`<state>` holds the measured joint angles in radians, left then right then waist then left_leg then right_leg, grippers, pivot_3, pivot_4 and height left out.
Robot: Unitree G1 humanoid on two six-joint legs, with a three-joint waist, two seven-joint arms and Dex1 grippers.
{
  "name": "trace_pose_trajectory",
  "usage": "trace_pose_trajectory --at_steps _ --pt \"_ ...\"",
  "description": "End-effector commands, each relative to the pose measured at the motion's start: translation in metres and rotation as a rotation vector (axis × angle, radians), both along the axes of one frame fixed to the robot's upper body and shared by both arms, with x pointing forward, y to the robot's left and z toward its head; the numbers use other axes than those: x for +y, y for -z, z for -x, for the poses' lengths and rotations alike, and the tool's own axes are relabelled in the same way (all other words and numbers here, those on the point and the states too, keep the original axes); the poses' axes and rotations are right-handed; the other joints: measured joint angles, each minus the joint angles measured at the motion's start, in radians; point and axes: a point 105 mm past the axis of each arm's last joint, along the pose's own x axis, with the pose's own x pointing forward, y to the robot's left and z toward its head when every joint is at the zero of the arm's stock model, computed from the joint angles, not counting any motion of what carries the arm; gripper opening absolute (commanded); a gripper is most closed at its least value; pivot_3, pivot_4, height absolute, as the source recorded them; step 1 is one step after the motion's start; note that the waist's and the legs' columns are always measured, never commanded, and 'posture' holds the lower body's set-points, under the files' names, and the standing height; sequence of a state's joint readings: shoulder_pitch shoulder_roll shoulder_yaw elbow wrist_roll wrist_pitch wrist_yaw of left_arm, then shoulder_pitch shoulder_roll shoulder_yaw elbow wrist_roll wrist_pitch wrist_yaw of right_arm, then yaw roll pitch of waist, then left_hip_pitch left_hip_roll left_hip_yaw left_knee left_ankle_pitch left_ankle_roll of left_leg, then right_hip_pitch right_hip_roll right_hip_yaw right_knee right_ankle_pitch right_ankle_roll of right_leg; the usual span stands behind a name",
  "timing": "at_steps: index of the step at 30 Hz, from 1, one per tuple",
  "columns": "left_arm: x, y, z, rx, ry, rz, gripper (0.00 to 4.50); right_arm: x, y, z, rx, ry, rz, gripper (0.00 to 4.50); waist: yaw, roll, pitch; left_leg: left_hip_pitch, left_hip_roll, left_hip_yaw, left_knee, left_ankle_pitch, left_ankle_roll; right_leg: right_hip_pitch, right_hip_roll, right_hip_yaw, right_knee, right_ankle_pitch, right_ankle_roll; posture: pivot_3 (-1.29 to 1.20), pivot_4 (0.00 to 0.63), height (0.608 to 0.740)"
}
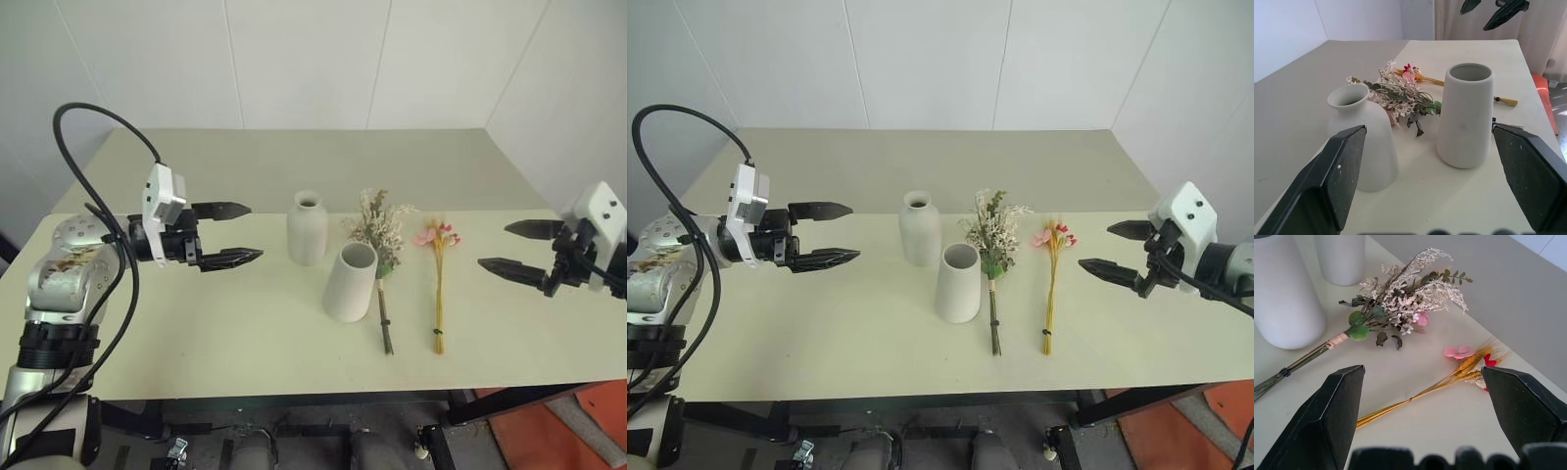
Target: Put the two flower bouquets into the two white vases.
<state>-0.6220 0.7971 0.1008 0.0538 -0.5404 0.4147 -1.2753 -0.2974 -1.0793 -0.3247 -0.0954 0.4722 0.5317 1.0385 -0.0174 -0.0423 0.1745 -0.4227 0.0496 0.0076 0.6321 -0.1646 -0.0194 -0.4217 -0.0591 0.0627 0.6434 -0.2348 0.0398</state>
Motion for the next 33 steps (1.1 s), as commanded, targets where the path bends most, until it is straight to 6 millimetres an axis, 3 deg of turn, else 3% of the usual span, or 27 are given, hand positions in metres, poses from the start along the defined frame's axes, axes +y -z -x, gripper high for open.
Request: trace_pose_trajectory --at_steps 1,8,11,15,23,33 --pt "-0.001 -0.012 0.002 -0.061 0.012 -0.005 4.47 0.0 -0.01 0.0 -0.031 0.004 0.018 4.5 0.0 0.0 0.0 0.0 0.0 0.0 0.0 0.0 0.0 0.0 0.0 0.0 0.0 0.0 0.0 0.0 0.15 0.74" --pt "0.001 -0.012 -0.003 -0.067 -0.009 -0.003 4.47 0.001 -0.008 -0.004 -0.01 0.016 0.016 4.5 -0.001 0.0 0.0 0.0 0.0 0.0 0.0 0.0 0.0 0.0 0.0 0.0 0.0 0.0 0.0 0.0 0.15 0.74" --pt "0.0 -0.012 -0.004 -0.071 -0.007 -0.003 4.47 -0.002 -0.001 -0.012 0.049 0.101 0.003 4.5 -0.002 0.0 0.0 0.0 0.0 0.0 0.0 0.0 0.0 0.0 0.0 0.0 0.0 0.0 0.0 0.0 0.15 0.74" --pt "-0.001 -0.013 -0.004 -0.074 -0.001 0.0 4.47 0.002 0.015 -0.026 0.234 0.233 -0.035 4.5 -0.005 0.0 0.0 0.0 0.0 0.0 0.001 0.0 0.0 -0.001 0.0 0.0 0.002 0.0 0.0 0.0 0.15 0.74" --pt "-0.003 -0.017 -0.006 -0.089 0.011 0.004 4.47 0.007 0.048 -0.075 0.488 0.483 -0.016 4.5 -0.022 0.0 0.0 -0.001 0.0 0.0 0.0 0.0 0.0 -0.002 0.0 0.0 0.001 0.002 -0.004 0.0 0.15 0.74" --pt "-0.003 -0.016 -0.003 -0.091 0.004 0.008 4.47 0.024 0.088 -0.09 0.691 0.519 0.045 4.5 -0.023 0.0 0.0 -0.005 0.0 0.0 0.0 0.0 0.0 -0.005 0.0 0.0 0.001 0.004 -0.006 0.0 0.15 0.74"
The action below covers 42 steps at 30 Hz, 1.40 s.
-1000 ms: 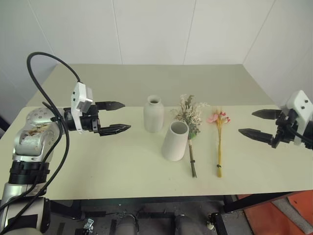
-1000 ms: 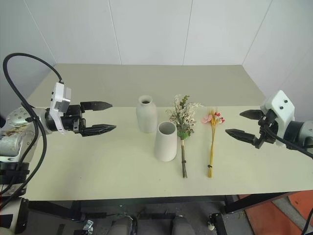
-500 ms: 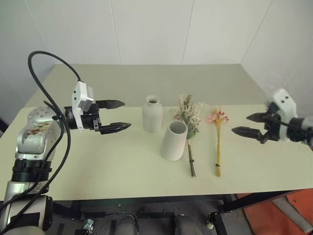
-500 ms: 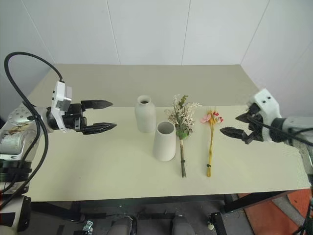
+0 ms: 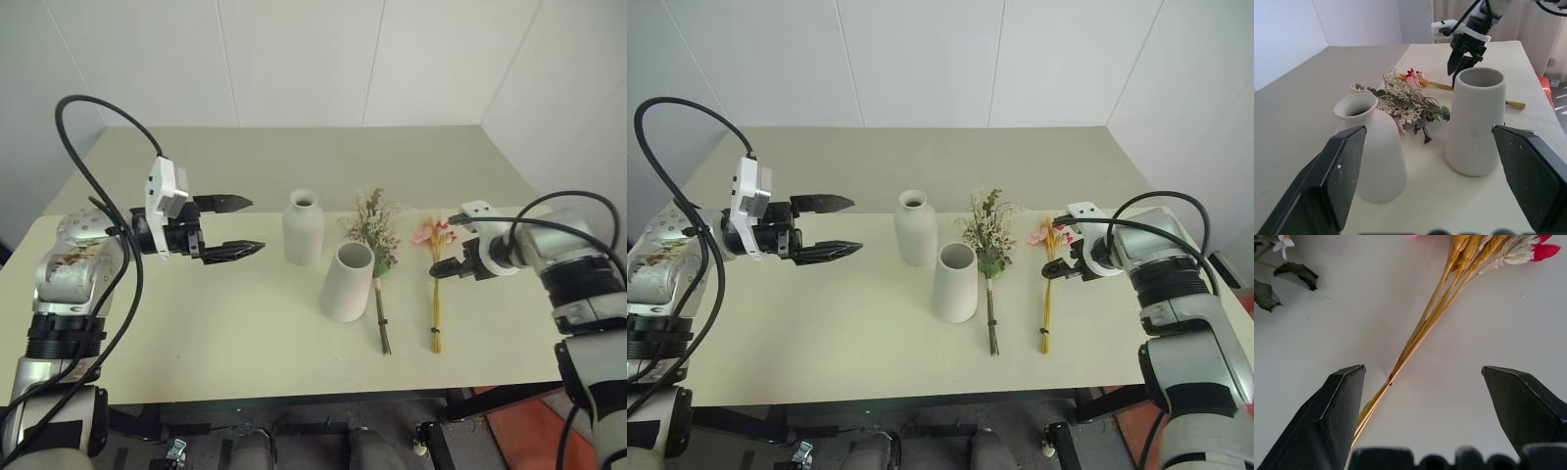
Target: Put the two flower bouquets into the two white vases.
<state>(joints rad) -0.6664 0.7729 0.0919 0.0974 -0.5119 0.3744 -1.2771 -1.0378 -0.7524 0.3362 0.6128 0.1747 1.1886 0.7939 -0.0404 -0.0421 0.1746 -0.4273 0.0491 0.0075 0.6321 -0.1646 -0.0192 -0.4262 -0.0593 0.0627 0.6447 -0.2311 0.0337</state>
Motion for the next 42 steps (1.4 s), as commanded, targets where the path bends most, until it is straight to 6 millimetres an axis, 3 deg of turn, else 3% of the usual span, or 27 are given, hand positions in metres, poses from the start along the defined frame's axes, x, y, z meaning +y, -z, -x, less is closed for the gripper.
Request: trace_pose_trajectory --at_steps 1,2,5,15,17,23,25,27,32,36,42 --pt "0.0 -0.01 0.005 -0.05 0.004 0.003 4.47 0.005 0.001 -0.001 0.02 -0.028 0.012 4.5 -0.001 0.0 0.0 0.0 0.0 0.0 0.0 0.0 0.0 0.0 0.0 0.0 0.0 0.0 0.0 0.0 0.15 0.74" --pt "0.0 -0.01 0.005 -0.05 0.002 0.004 4.47 0.007 0.004 -0.001 0.028 -0.039 0.016 4.5 -0.002 0.0 0.0 0.0 0.0 0.0 0.0 0.0 0.0 0.0 0.0 0.0 0.0 0.0 0.0 0.0 0.15 0.74" --pt "0.001 -0.01 0.005 -0.051 0.0 0.003 4.5 0.016 0.01 -0.002 0.036 -0.083 0.011 3.91 -0.003 0.0 0.0 0.001 0.0 0.0 0.0 0.0 0.0 0.001 0.0 0.0 0.0 0.0 0.0 0.0 0.15 0.74" --pt "0.002 -0.011 0.007 -0.052 -0.004 0.0 4.5 0.016 -0.004 -0.011 -0.05 -0.051 0.025 0.46 -0.01 0.0 0.0 0.002 0.0 0.0 0.0 0.0 0.0 0.001 0.001 0.0 0.001 0.0 0.0 0.0 0.15 0.74" --pt "0.002 -0.011 0.007 -0.052 -0.005 -0.002 4.5 0.013 -0.008 -0.012 -0.068 -0.027 0.024 0.02 -0.008 0.0 0.0 0.002 0.0 0.0 0.0 0.0 0.0 0.001 0.0 0.0 0.001 0.0 0.0 0.0 0.15 0.74" --pt "0.005 -0.011 0.005 -0.049 -0.035 -0.005 4.5 -0.011 -0.057 -0.036 -0.367 0.238 -0.003 0.02 -0.005 0.0 0.0 0.001 0.0 0.0 0.0 0.0 0.0 0.001 0.0 0.0 0.001 0.0 0.0 0.0 0.15 0.74" --pt "0.01 -0.013 0.004 -0.044 -0.065 -0.006 4.5 -0.013 -0.092 -0.045 -0.571 0.266 -0.026 0.02 -0.006 0.0 0.0 0.001 0.0 0.0 -0.001 0.0 0.0 0.0 0.0 0.0 0.001 0.0 0.0 0.0 0.15 0.74" --pt "0.014 -0.014 0.003 -0.043 -0.085 -0.004 4.5 -0.011 -0.113 -0.049 -0.701 0.26 -0.041 0.02 -0.007 0.0 0.0 0.001 0.0 0.0 -0.002 0.0 0.0 -0.001 0.0 0.0 0.001 0.0 0.0 0.0 0.15 0.74" --pt "0.031 -0.021 0.004 -0.038 -0.201 0.013 4.5 0.039 -0.192 -0.048 -1.105 0.116 -0.297 0.02 -0.025 0.001 0.0 0.002 0.001 0.0 -0.004 0.0 0.0 -0.001 0.001 0.001 0.001 0.0 0.0 0.0 0.15 0.74" --pt "0.036 -0.02 0.011 -0.031 -0.23 0.003 4.5 0.085 -0.234 -0.035 -1.233 -0.032 -0.598 0.02 -0.03 0.001 0.001 0.002 0.001 0.0 -0.004 0.0 0.0 -0.001 0.001 0.001 0.001 0.0 0.0 0.0 0.15 0.74" --pt "0.041 -0.02 0.019 -0.025 -0.254 -0.001 4.5 0.147 -0.254 -0.027 -1.28 -0.211 -0.763 0.02 -0.028 0.001 0.001 0.002 0.001 -0.001 -0.004 0.0 0.0 -0.001 0.001 0.0 0.001 0.0 0.0 0.0 0.15 0.74"
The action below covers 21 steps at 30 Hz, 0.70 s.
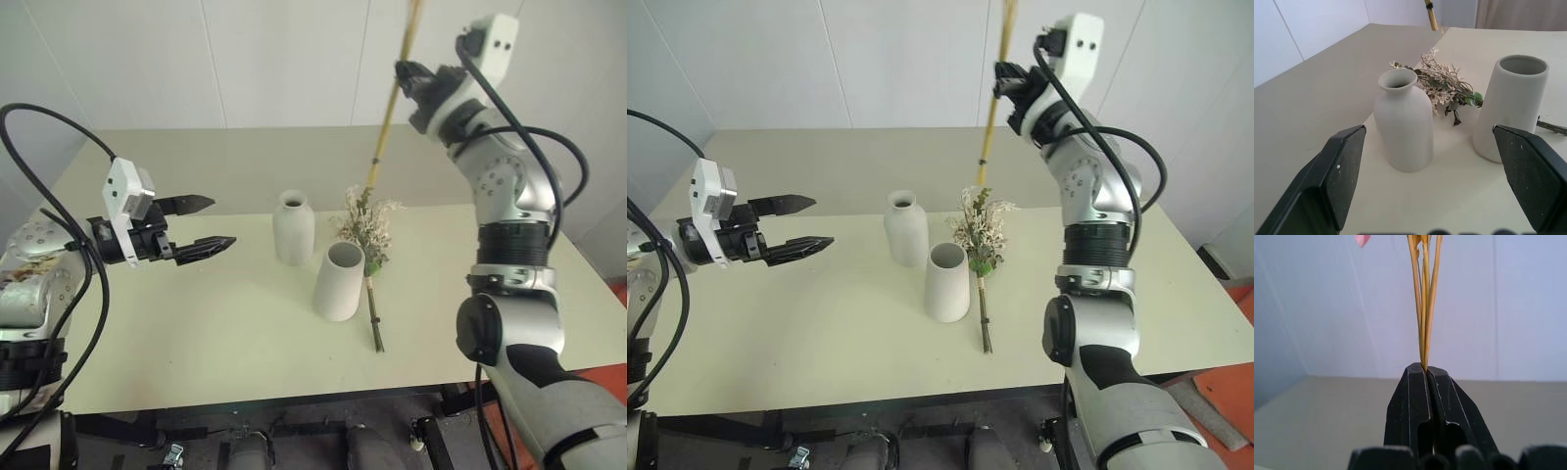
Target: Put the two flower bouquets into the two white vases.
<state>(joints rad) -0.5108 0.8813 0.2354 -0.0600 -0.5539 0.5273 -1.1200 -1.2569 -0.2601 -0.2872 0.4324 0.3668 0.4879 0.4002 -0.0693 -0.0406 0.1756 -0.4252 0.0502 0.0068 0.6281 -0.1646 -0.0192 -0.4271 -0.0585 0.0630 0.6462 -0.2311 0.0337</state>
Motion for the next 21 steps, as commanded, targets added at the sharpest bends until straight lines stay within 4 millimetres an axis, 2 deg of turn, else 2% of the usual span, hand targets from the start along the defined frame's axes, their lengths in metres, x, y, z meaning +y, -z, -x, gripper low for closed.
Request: trace_pose_trajectory --at_steps 1,5,10,16,21 --pt "0.003 -0.016 0.008 -0.058 -0.013 -0.006 4.5 0.022 -0.021 0.011 -0.109 -0.067 -0.028 0.02 0.002 0.0 0.0 0.0 0.0 0.0 0.0 0.0 0.0 0.0 0.0 0.0 0.0 0.0 0.0 0.0 0.15 0.74" --pt "0.006 -0.016 0.012 -0.055 -0.026 -0.009 4.5 0.051 -0.02 0.015 -0.119 -0.161 -0.06 0.02 0.002 0.0 0.0 0.0 0.0 0.0 0.0 0.0 0.0 0.0 0.0 -0.001 0.0 0.0 0.0 0.0 0.15 0.74" --pt "0.006 -0.016 0.013 -0.057 -0.032 -0.009 4.5 0.077 -0.011 0.017 -0.127 -0.223 -0.06 0.02 0.001 0.0 0.0 0.0 0.0 0.0 0.0 0.0 0.0 0.0 0.0 -0.001 0.0 0.0 0.0 0.0 0.15 0.74" --pt "0.005 -0.018 0.013 -0.062 -0.029 -0.011 4.5 0.091 0.017 0.002 -0.06 -0.213 -0.048 0.02 0.0 0.0 0.0 0.0 0.0 0.0 0.0 0.0 0.0 0.0 0.0 -0.001 0.0 0.0 0.0 0.0 0.15 0.74" --pt "0.007 -0.019 0.013 -0.065 -0.032 -0.016 4.5 0.101 0.04 -0.002 -0.034 -0.211 0.005 0.02 0.0 0.001 0.0 0.0 0.0 0.0 -0.001 0.0 0.0 -0.001 0.0 -0.001 0.0 0.0 -0.001 0.0 0.15 0.74"
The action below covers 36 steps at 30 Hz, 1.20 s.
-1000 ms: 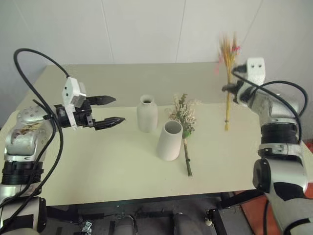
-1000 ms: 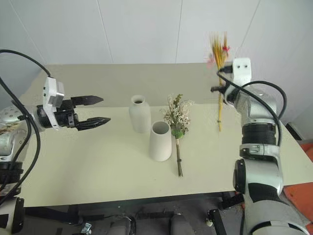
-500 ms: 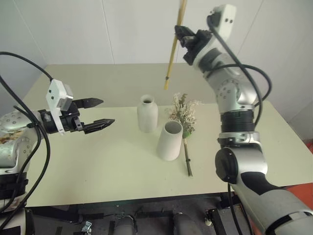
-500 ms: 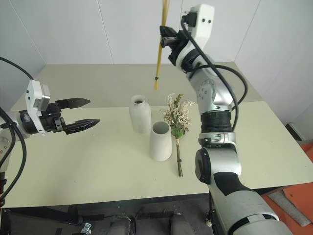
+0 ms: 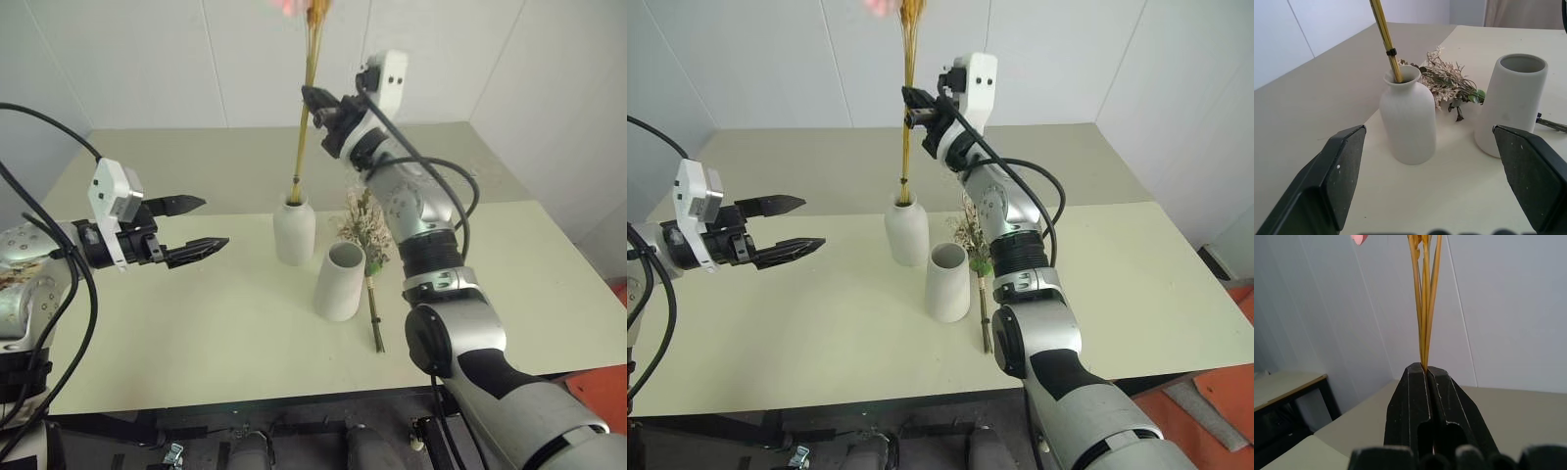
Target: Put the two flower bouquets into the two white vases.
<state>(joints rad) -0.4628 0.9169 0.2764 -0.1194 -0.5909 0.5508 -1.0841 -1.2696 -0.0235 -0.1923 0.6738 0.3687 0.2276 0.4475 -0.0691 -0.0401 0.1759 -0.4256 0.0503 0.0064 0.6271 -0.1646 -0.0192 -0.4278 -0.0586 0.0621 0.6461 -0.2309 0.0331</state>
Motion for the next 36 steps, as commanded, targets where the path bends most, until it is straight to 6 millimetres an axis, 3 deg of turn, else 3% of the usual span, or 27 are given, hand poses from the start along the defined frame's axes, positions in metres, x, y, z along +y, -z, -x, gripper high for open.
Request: trace_pose_trajectory --at_steps 1,5,8,15,19,22,25,28,32,36 --pt "0.002 -0.014 0.004 -0.05 0.0 -0.01 4.5 0.006 0.003 0.005 -0.076 0.018 0.052 0.02 0.0 0.0 0.0 0.0 0.0 0.0 0.0 0.0 0.0 0.0 0.0 0.0 0.0 0.0 0.0 0.0 0.15 0.74" --pt "0.001 -0.015 0.004 -0.051 0.001 -0.011 4.5 0.008 0.022 0.006 -0.088 0.027 0.103 0.02 0.0 0.0 0.0 0.0 0.0 0.0 0.0 0.0 0.0 0.0 0.0 0.0 0.0 0.0 0.0 0.0 0.15 0.74" --pt "0.002 -0.015 0.004 -0.05 0.002 -0.012 4.5 0.007 0.035 0.012 -0.104 0.027 0.137 0.73 0.001 0.0 0.0 0.0 0.0 0.0 0.0 0.0 0.0 0.0 0.0 0.0 0.0 0.0 0.0 0.0 0.15 0.74" --pt "-0.001 -0.015 0.0 -0.052 0.014 -0.013 4.5 -0.007 0.049 0.039 -0.194 0.022 0.221 3.06 0.002 0.0 0.0 0.0 0.0 0.0 0.0 0.0 0.0 0.0 0.0 0.0 0.0 0.0 0.0 0.0 0.15 0.74" --pt "-0.003 -0.017 -0.003 -0.056 0.032 -0.016 4.5 -0.031 0.046 0.052 -0.214 0.031 0.285 4.45 0.005 0.0 0.0 0.0 0.0 0.0 0.0 0.0 0.0 0.0 0.0 0.0 0.0 0.0 0.0 0.0 0.15 0.74" --pt "-0.006 -0.018 -0.002 -0.057 0.064 -0.018 4.5 -0.057 0.044 0.056 -0.136 0.055 0.362 4.45 0.007 0.0 0.0 0.0 0.0 0.0 0.0 0.0 0.0 0.0 0.0 0.0 0.0 0.0 0.0 0.0 0.15 0.74" --pt "-0.009 -0.018 -0.002 -0.056 0.093 -0.019 4.5 -0.089 0.041 0.053 0.052 0.14 0.411 4.45 0.014 0.0 0.0 0.0 0.0 0.0 0.0 0.0 0.0 0.0 0.0 0.0 0.0 0.0 0.0 0.0 0.15 0.74" --pt "-0.011 -0.017 -0.001 -0.05 0.117 -0.015 4.5 -0.116 0.051 0.051 0.326 0.209 0.527 4.45 0.014 0.0 0.0 0.0 0.0 0.0 0.0 0.0 0.0 0.0 0.0 0.0 0.0 0.0 -0.001 0.0 0.15 0.74" --pt "-0.015 -0.015 0.0 -0.04 0.144 -0.014 4.5 -0.131 0.067 0.062 0.571 0.213 0.646 4.45 0.015 0.0 0.0 0.001 0.0 0.0 -0.001 0.0 0.0 -0.001 0.0 0.0 0.0 -0.001 -0.002 0.0 0.15 0.74" --pt "-0.018 -0.014 0.003 -0.025 0.184 -0.007 4.5 -0.133 0.087 0.076 0.72 0.151 0.754 4.45 0.018 0.0 0.0 0.0 0.0 0.0 -0.001 0.0 0.0 -0.001 0.0 0.0 -0.001 -0.002 -0.002 0.0 0.15 0.74"
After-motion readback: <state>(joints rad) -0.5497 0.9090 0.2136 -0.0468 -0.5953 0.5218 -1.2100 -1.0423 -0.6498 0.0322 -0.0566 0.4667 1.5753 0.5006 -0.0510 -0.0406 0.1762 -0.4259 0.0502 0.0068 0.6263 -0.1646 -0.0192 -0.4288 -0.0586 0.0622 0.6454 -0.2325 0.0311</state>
